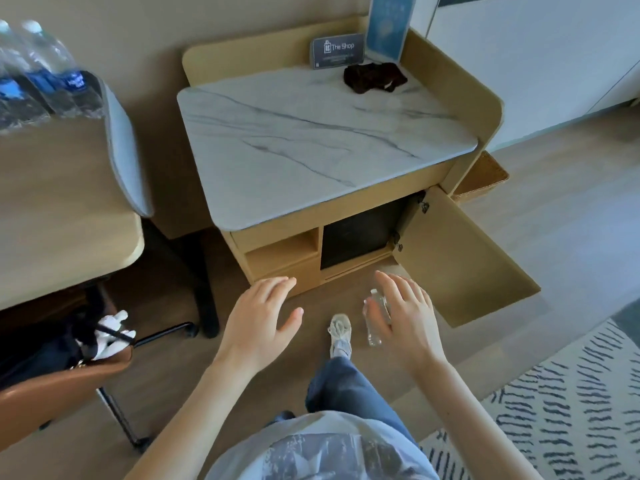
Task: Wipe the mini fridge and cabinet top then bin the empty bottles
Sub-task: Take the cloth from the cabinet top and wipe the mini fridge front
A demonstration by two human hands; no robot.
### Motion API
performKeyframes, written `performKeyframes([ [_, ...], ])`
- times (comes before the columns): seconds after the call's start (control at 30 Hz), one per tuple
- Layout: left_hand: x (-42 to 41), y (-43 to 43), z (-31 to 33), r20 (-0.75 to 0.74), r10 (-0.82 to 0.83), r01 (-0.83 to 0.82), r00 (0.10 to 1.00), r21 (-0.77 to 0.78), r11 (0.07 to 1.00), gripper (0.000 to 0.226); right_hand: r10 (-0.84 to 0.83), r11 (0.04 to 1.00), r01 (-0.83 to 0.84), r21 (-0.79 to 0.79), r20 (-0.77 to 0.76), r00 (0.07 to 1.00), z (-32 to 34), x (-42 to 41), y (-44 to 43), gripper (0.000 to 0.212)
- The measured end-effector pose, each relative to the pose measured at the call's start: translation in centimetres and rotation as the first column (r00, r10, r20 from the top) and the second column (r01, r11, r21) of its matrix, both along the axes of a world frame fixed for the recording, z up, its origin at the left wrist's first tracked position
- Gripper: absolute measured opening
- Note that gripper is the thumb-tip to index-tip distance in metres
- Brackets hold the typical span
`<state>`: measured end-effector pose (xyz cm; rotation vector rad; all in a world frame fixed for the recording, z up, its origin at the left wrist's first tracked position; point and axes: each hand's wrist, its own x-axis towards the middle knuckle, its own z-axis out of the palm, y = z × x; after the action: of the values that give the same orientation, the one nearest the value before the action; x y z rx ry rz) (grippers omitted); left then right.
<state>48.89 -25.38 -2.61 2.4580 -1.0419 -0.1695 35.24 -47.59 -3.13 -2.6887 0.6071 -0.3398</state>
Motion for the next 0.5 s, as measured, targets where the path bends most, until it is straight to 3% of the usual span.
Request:
performKeyframes([
  [0.2,7.2,-9.0,0.3,-0.008,0.015,-0.014,1.000,0.013,1.000,0.058,0.028,1.000,-0.028,-0.002,-0.044,0.999,0.6,9.1,-9.2,0.051],
  [0.5,19.2,-21.6,5.3,0.109,0.076,-0.071,0.991,-0.047,0.996,0.053,0.070,0.998,-0.070,-0.006,-0.013,0.997,4.3,21.0,-21.0,0.052],
])
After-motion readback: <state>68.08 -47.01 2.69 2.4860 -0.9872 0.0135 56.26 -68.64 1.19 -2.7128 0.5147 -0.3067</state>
